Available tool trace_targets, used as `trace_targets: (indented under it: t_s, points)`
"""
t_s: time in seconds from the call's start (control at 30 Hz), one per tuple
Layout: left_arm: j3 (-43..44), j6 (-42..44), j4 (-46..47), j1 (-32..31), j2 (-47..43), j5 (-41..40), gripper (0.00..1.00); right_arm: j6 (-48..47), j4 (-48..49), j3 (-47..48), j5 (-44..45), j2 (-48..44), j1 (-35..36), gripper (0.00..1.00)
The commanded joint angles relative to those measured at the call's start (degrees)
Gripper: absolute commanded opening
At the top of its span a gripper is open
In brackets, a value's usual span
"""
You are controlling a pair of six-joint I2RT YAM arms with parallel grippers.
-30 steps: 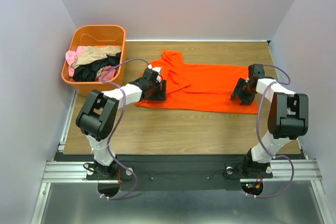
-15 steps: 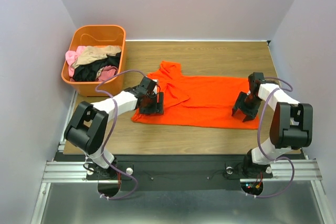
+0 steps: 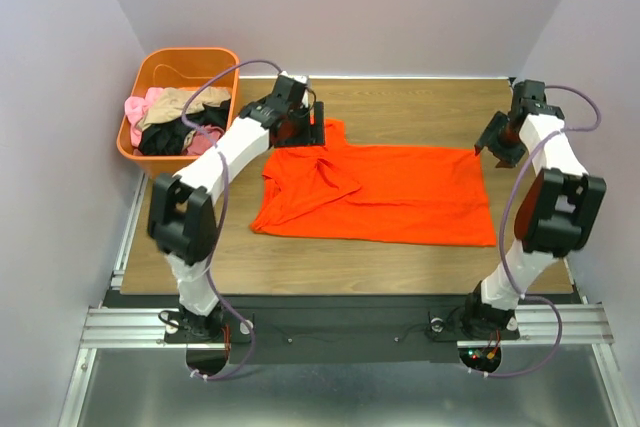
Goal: Fold and stack the t-shirts
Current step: Fold the tshirt
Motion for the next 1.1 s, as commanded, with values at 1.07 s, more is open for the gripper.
trace_targets:
  t_s: [1.07]
  points:
    - [34.0, 4.4, -4.22, 5.33, 31.87, -3.8, 0.85, -0.71, 11.93, 13.8, 3.84, 26.2, -0.76, 0.39]
